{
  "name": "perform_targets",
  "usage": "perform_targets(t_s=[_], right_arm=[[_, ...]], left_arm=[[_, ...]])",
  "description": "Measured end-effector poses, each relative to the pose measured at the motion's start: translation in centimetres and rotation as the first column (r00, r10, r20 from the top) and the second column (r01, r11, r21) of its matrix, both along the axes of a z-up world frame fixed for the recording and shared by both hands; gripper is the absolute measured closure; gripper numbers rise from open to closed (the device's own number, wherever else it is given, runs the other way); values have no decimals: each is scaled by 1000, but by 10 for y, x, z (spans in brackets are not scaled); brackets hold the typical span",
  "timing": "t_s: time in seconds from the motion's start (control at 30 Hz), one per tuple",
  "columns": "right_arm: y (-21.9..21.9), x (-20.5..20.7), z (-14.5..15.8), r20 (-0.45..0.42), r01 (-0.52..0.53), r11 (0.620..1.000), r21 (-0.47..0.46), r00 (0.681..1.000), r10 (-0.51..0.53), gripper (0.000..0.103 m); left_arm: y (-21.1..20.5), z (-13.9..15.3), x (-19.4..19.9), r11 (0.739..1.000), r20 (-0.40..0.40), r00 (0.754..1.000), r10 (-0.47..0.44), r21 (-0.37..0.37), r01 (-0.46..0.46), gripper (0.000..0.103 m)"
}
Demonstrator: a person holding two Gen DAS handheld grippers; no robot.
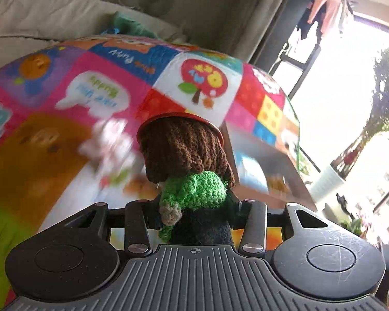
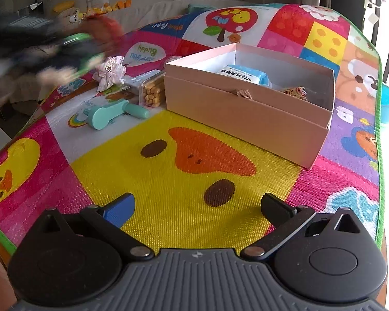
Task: Organize objects
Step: 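Grasp the knitted doll with the left tool, then carry doll into pink box with left tool while right tool grasps pink cloth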
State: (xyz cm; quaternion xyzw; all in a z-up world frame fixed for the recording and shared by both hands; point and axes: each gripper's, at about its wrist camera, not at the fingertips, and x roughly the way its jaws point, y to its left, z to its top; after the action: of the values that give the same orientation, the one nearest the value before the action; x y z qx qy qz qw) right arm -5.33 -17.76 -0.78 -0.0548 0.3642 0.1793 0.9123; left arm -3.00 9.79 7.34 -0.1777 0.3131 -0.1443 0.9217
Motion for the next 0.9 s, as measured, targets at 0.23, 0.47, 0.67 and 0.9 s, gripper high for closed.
perform_targets(t_s=[0.23, 0.47, 0.67, 0.9], right_arm=[[47, 22, 59, 127, -107, 994, 10, 986, 105, 0], [126, 91, 91, 74, -186, 981, 63, 981, 181, 0], [213, 153, 62, 23, -180, 984, -10, 983, 181, 13], [273, 190, 26, -23, -196, 967, -161, 981, 195, 56]], left_arm=[[39, -29, -57, 985, -70, 982, 173, 16, -173, 55], [86, -30, -68, 961, -31, 963, 267, -70, -268, 55], [119, -33, -76, 944, -1, 948, 317, -91, -316, 55], [148, -53, -87, 919, -30, 930, 366, -142, -367, 55]])
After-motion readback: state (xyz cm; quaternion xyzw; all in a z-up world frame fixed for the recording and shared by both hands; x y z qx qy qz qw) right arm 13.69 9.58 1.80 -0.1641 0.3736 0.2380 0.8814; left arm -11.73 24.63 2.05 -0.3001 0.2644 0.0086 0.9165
